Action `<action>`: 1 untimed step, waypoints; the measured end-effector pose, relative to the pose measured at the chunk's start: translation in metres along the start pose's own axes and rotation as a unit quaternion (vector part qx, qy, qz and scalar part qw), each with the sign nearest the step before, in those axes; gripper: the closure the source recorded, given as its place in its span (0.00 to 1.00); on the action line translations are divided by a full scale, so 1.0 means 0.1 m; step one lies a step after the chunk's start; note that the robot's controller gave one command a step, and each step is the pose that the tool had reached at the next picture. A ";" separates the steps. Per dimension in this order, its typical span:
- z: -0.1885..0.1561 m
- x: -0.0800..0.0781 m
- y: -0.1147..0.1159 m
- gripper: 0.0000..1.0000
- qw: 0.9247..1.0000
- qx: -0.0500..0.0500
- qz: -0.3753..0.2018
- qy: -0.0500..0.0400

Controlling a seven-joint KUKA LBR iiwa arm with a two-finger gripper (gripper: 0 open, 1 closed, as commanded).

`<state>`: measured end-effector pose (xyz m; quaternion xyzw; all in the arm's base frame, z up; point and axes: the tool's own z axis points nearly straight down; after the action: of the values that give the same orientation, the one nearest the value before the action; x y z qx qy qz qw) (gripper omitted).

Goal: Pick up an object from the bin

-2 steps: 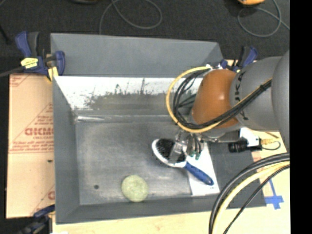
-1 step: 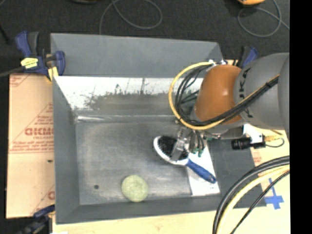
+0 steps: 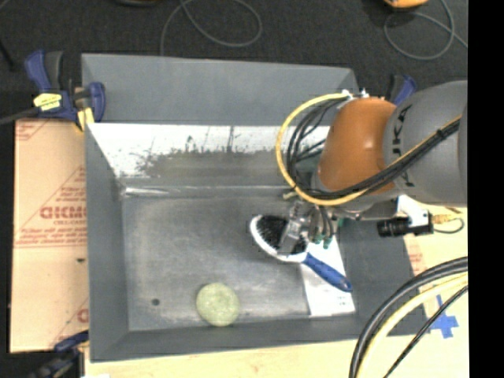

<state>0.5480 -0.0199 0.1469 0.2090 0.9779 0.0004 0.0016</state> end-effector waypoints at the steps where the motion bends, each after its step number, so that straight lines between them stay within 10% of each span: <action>1: -0.06 -0.01 0.00 1.00 1.000 -0.001 0.000 -0.002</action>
Offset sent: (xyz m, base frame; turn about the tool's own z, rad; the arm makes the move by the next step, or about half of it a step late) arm 0.0001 -0.0001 0.0070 0.0000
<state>0.5489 -0.0202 0.1530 0.2087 0.9780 0.0007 0.0034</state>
